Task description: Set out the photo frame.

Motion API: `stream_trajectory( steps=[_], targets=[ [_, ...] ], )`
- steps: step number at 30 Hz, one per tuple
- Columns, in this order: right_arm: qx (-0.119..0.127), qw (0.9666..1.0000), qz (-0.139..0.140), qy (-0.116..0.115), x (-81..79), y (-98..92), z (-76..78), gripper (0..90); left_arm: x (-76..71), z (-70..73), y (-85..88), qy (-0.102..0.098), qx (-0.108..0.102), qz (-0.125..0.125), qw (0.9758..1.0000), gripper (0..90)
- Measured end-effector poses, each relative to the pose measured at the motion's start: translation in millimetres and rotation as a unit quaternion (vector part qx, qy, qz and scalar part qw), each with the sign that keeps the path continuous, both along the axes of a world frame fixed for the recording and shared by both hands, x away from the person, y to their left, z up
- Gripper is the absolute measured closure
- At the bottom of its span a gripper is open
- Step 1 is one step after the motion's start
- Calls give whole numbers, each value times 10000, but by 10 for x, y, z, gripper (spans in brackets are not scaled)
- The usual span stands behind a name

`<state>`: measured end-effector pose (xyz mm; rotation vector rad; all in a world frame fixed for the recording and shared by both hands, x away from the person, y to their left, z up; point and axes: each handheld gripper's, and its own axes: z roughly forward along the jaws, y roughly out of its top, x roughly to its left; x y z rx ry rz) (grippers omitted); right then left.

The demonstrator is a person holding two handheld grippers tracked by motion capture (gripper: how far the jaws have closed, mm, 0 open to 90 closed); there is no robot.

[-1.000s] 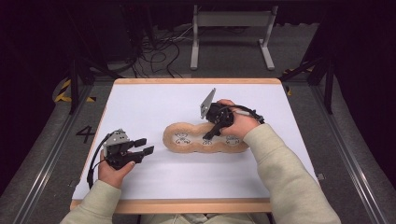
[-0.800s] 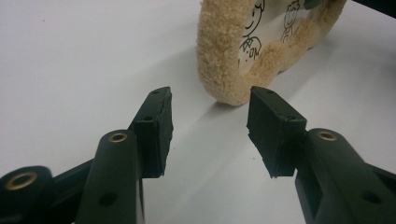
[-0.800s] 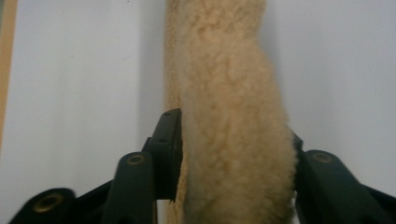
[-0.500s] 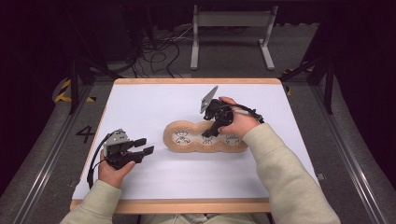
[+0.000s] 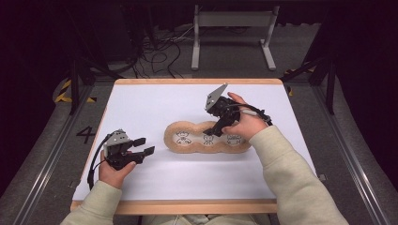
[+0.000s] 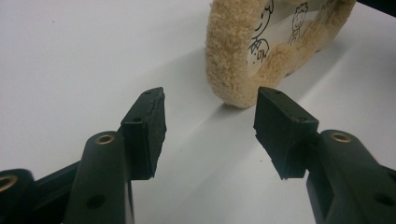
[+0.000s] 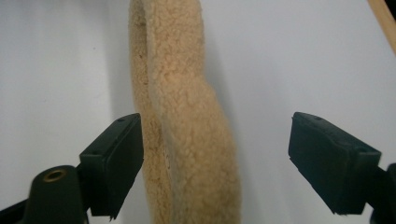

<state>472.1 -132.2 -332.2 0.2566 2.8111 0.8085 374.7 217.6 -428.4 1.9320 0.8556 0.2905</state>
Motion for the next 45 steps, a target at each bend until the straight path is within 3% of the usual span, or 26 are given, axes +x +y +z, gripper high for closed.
stream_trajectory(
  steps=[2, 7, 11, 14, 24, 26, 31, 37, 40, 43, 44, 45],
  targets=[
    [38, 9998, -102, -146, -88, -70, 64, 190, -14, 18, 0, -49, 13, -26, 10000, 444],
    [125, 9993, -262, -248, -184, -194, 129, 190, -41, 26, -5, -87, 45, -34, 9999, 441],
    [292, 9971, -548, -428, -303, -394, 231, 189, -57, 38, -21, -37, 15, -20, 10000, 439],
    [282, 9964, -637, -493, -344, -453, 249, 189, -76, 52, -46, -43, 28, -70, 10000, 439],
    [376, 9937, -897, -556, -521, -735, 291, 174, -85, 53, -41, -51, 65, -99, 9999, 440],
    [388, 9929, -976, -562, -538, -789, 290, 173, -96, 48, 2, -103, 135, -60, 9998, 441],
    [522, 9895, -1212, -586, -587, -969, 288, 171, -90, 35, 143, -68, 11, 61, 10000, 441],
    [775, 9819, -1696, -342, -654, -1167, 266, 183, -76, 29, 134, -63, -10, 62, 10000, 436],
    [919, 9772, -1876, -370, -684, -1256, 259, 183, -74, 27, 133, -60, -15, 69, 10000, 436],
    [1090, 9688, -2201, -331, -729, -1339, 226, 182, -75, 24, 127, -38, 13, 69, 10000, 436],
    [1090, 9688, -2201, -331, -729, -1339, 226, 182, -75, 24, 127, -38, 13, 69, 10000, 436],
    [1174, 9631, -2401, -314, -761, -1398, 191, 181, -78, 23, 124, -44, 27, 80, 10000, 436]
  ],
)
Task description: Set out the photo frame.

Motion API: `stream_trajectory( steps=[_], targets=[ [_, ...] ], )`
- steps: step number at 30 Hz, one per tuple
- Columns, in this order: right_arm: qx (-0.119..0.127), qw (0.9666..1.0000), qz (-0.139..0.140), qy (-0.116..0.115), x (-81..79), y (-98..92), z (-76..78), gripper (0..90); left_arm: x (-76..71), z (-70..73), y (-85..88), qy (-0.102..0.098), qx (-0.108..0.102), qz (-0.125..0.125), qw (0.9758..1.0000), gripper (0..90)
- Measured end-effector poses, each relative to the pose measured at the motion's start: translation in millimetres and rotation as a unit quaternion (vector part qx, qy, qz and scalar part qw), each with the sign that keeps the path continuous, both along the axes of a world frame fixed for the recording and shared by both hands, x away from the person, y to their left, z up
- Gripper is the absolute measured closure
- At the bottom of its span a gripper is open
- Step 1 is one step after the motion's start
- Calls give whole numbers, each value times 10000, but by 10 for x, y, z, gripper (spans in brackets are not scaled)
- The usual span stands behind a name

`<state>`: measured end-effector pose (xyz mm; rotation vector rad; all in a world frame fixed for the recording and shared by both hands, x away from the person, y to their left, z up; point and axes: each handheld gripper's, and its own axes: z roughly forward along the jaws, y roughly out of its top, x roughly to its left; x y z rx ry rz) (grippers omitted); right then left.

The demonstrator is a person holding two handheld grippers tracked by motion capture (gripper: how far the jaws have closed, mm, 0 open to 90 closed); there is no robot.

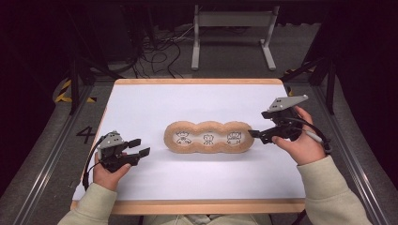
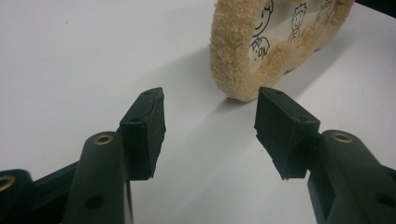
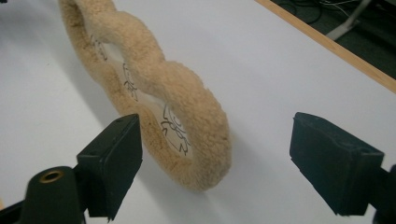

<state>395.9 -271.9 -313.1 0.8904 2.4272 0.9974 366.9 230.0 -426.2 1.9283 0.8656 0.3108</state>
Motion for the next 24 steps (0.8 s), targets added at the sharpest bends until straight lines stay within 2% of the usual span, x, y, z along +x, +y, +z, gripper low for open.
stream_trajectory(
  steps=[3, 9, 12, 13, 17, 21, 24],
  targets=[
    [175, 9996, -204, -17, -56, -96, -74, 181, -1, -2, 0, -8, 8, 3, 10000, 436],
    [345, 9989, -328, 9, -137, -213, -243, 181, 5, -14, -6, 5, 31, -1, 10000, 436],
    [455, 9979, -455, 69, -164, -286, -389, 178, 8, -21, -11, 39, 28, -23, 10000, 437],
    [504, 9975, -484, 88, -169, -301, -423, 177, 16, -21, -7, -14, 63, -25, 10000, 437],
    [598, 9967, -543, 102, -194, -339, -513, 175, 14, -22, -7, -6, 47, -17, 10000, 437],
    [711, 9956, -614, -18, -251, -381, -652, 175, 21, -27, -7, -1, 60, -21, 10000, 442],
    [756, 9955, -566, -40, -264, -396, -713, 175, 16, -26, -7, -12, 40, -38, 10000, 442]
  ],
)
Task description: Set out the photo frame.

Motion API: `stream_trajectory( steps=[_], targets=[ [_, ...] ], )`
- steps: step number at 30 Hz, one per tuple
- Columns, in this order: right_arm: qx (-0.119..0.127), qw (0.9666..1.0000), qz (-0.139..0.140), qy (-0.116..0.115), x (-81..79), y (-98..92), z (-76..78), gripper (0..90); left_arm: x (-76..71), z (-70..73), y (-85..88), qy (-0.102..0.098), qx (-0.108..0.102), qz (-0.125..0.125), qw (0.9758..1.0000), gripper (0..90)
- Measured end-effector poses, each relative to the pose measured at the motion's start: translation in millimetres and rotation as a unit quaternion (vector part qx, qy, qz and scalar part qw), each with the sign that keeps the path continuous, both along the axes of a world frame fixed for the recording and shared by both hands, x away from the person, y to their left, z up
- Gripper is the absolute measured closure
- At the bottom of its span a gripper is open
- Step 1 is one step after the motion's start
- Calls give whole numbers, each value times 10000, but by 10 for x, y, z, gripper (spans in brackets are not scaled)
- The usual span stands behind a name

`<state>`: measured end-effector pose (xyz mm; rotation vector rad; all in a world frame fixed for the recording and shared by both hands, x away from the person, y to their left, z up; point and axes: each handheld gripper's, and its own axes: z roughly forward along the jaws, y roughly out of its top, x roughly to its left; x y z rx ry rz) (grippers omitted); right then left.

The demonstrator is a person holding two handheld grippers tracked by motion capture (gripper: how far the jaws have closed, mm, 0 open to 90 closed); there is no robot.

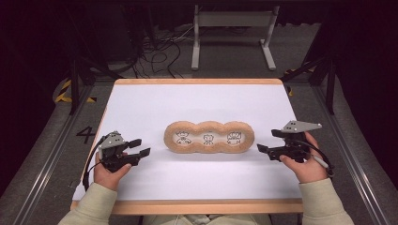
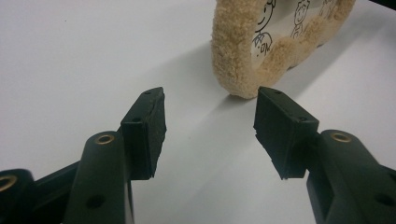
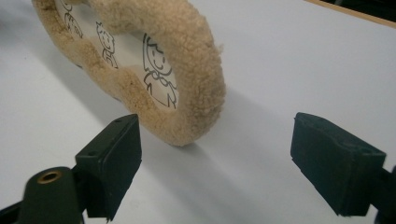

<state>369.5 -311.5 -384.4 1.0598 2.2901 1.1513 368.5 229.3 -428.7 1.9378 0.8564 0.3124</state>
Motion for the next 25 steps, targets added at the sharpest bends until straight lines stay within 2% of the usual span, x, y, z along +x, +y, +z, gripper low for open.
stream_trajectory(
  steps=[4, 7, 8, 14, 22, 25],
  targets=[
    [23, 9999, 48, -94, -23, -20, -99, 175, 7, -8, 0, 15, 15, -29, 10000, 442],
    [90, 9999, 124, 7, -5, -42, -207, 175, 11, -16, -13, 9, 36, -40, 10000, 444],
    [84, 9999, 103, 59, -2, -52, -246, 176, 10, -15, -15, 23, 37, -43, 10000, 444],
    [-86, 9999, -118, 32, -2, -102, -389, 179, 15, -23, -21, 38, 36, -66, 10000, 444],
    [-258, 9995, -69, 152, 4, -52, -439, 172, 18, -27, -27, 47, 74, -36, 10000, 440],
    [-288, 9995, -60, 148, 6, -38, -446, 171, 25, -28, -20, 1, 112, 41, 9999, 403]
  ],
)
